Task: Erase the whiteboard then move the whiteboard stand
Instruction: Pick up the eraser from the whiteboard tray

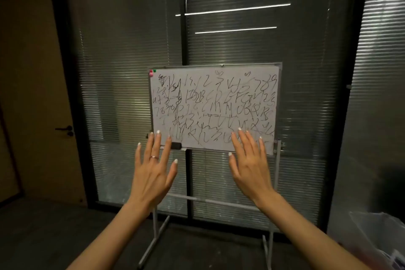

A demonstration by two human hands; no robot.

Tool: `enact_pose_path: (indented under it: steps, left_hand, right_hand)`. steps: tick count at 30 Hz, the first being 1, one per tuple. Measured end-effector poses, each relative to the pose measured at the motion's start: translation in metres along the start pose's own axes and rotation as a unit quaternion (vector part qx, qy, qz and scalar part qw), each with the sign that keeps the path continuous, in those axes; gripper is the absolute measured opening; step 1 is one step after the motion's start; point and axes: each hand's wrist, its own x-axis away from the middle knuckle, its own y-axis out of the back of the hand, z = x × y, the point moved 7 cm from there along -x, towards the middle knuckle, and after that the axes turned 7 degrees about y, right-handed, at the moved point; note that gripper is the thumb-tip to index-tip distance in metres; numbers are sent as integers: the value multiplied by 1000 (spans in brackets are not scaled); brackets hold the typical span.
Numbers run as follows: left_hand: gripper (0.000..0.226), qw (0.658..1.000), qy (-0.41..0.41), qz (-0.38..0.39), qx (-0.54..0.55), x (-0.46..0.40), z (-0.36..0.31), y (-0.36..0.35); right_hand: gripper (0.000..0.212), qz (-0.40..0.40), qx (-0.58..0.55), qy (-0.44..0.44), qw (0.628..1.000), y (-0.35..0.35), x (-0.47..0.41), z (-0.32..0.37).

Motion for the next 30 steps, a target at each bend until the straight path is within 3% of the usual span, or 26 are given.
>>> enact_pose_path:
  steps: [8, 13, 19, 22, 30]
  left_hand:
    - [60, 998, 14, 52, -25, -45, 27, -128]
    - [61, 981, 78, 177, 21, -84, 60, -209]
    - [49, 977, 39, 209, -24, -98, 113, -287]
    - [37, 960, 59, 272, -33, -102, 150, -340]
    - [45, 924, 69, 376, -30, -131, 222, -475]
  right_hand:
    - [60, 96, -54, -32, 993, -132, -26, -37]
    - [53, 180, -120, -54, 975, -228, -57, -59]
    - [50, 267, -162, -30, 950, -341, -68, -49]
    - [49, 308, -194, -15, 931, -398, -70, -45]
    - [48, 353, -206, -21, 913, -537, -105, -39]
